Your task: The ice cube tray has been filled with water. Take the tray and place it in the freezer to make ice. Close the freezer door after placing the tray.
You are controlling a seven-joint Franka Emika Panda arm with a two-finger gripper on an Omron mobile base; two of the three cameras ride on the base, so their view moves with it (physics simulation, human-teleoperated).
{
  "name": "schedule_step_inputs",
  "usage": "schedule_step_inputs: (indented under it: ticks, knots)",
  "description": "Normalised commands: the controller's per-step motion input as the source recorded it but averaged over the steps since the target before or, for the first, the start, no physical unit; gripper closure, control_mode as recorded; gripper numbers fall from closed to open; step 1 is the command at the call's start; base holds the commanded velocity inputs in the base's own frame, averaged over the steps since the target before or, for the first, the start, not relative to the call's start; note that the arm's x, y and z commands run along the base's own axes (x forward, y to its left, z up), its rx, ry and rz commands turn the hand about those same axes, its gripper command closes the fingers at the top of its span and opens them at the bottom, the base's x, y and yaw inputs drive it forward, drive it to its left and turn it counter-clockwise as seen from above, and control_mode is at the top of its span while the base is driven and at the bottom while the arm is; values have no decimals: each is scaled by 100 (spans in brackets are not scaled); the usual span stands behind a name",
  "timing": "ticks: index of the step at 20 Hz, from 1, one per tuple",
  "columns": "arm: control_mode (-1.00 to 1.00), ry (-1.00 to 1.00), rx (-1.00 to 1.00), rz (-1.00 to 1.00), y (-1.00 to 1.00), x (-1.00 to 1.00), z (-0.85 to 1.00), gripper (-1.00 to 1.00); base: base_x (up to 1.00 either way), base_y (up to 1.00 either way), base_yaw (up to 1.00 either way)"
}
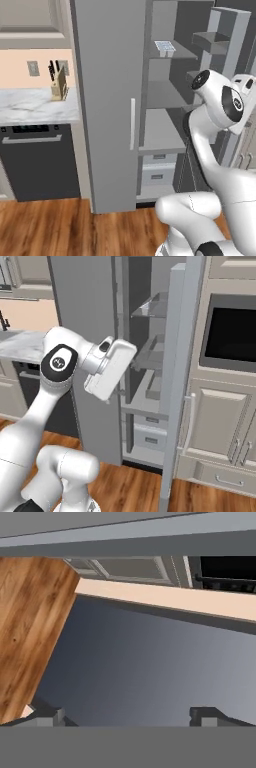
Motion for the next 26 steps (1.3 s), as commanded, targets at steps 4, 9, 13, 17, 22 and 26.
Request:
schedule_step_inputs:
  ticks: [4,9,13,17,22,26]
  knots:
    - [-100,0,-1,0,19,0,-5,-100,0,24,0]
    - [-100,0,0,0,12,0,-2,-100,0,0,0]
    - [-100,0,0,0,0,0,0,-100,0,0,0]
    - [-100,-1,1,5,-21,-22,0,-100,0,0,0]
    - [-100,-16,4,18,-68,-43,0,-100,0,0,0]
    - [-100,-6,6,31,-60,-13,0,-100,0,0,0]
